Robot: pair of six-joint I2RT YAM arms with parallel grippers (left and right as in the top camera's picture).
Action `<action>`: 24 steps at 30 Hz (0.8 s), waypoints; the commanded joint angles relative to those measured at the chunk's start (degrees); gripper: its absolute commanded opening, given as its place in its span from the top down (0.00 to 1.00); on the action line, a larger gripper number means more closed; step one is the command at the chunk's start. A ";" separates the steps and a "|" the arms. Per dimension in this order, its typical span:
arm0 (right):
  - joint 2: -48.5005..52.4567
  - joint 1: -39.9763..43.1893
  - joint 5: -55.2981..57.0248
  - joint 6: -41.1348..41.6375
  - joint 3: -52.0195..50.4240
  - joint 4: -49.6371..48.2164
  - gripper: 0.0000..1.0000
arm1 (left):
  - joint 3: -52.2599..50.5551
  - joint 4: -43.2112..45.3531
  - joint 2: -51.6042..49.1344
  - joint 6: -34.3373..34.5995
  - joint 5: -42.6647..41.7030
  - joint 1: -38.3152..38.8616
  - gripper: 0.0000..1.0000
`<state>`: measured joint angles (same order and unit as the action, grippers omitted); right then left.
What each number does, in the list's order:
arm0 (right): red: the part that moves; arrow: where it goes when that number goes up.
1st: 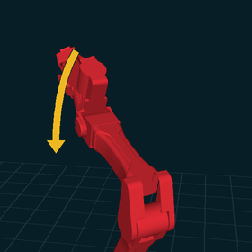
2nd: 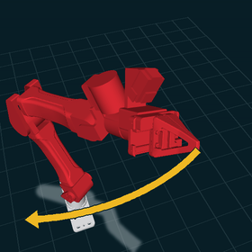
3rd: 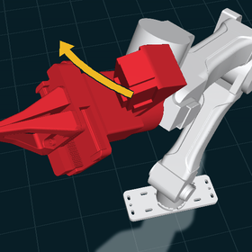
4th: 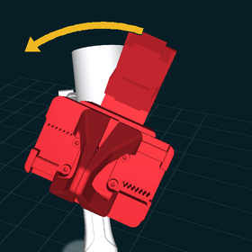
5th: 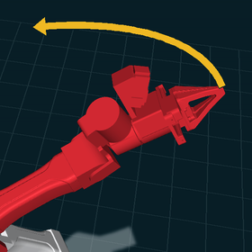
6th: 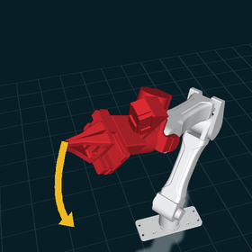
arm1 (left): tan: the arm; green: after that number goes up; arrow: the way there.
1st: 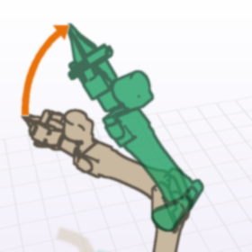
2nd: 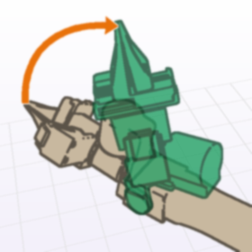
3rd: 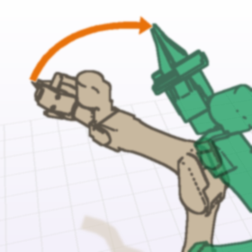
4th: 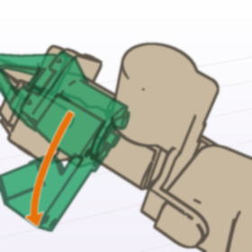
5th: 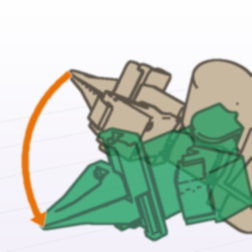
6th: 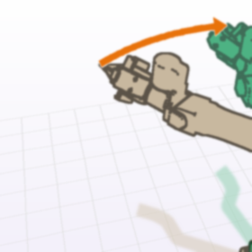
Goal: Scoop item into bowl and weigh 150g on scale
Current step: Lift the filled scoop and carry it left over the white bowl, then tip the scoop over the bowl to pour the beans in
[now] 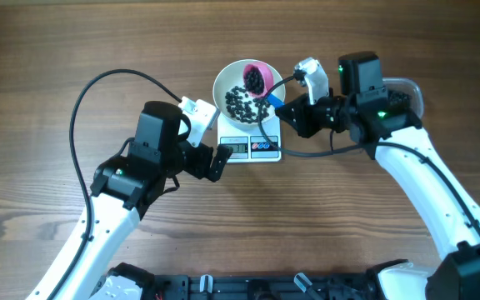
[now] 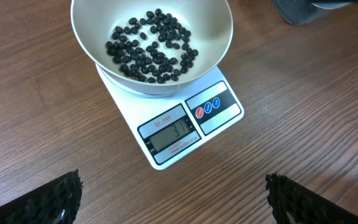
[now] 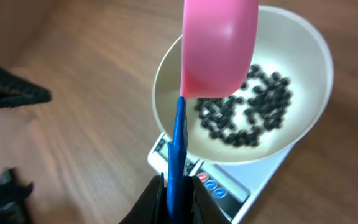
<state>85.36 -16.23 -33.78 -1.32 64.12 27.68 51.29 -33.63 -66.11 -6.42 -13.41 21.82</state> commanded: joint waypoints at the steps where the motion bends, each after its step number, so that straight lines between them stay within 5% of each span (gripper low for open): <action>1: -0.83 -1.46 9.49 -0.24 1.44 -1.38 0.96 | -0.31 -0.02 -0.44 -0.83 -0.50 0.20 0.00; 8: -0.83 -4.48 14.45 -9.27 1.44 -3.13 0.96 | -0.31 -0.02 -0.44 -0.83 -0.50 0.20 0.00; 24: -0.83 -6.40 20.48 -15.32 1.44 -3.58 0.96 | -0.31 -0.02 -0.44 -0.83 -0.50 0.20 0.00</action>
<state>85.36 -22.26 -14.87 -13.82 64.20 24.49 51.29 -33.63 -66.11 -6.42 -13.41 21.82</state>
